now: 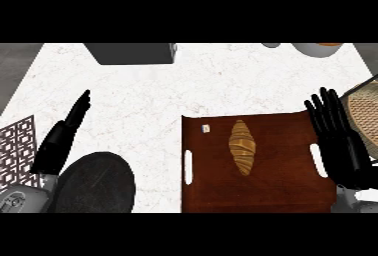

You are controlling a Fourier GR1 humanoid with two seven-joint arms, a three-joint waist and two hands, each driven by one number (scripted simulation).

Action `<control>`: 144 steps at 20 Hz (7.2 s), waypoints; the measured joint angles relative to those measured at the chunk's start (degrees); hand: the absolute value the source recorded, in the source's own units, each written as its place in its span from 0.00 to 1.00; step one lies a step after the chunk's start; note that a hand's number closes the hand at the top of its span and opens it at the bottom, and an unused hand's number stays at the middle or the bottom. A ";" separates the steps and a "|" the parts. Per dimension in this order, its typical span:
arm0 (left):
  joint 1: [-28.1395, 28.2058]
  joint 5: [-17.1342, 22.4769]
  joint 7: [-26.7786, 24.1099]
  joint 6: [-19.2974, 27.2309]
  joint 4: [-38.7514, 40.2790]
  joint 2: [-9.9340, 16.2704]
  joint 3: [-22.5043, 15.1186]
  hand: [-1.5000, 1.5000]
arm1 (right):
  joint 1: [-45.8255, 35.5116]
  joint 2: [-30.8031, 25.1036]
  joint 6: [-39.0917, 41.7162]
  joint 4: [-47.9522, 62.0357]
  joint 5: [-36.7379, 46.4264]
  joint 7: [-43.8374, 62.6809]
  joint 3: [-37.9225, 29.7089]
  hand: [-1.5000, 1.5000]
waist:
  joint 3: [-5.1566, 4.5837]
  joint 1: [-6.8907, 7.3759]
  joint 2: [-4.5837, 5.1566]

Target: Pick the croissant from the tray and place it in the tiered basket

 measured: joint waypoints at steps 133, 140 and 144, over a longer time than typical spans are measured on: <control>-3.90 -10.74 4.89 -4.08 1.38 -10.23 11.25 0.50 | -48.35 -4.31 -14.74 41.94 86.61 74.85 -11.23 1.00 | -1.74 5.45 1.63; -4.66 -11.12 5.08 -4.31 2.20 -10.69 10.77 0.50 | -58.62 -9.45 -16.31 49.93 102.68 77.98 -12.62 1.00 | -1.74 5.85 1.32; -4.47 -11.13 5.35 -4.46 2.04 -10.65 10.85 0.50 | -63.71 -10.64 -14.35 55.69 109.29 79.94 -13.45 1.00 | -1.69 5.60 1.01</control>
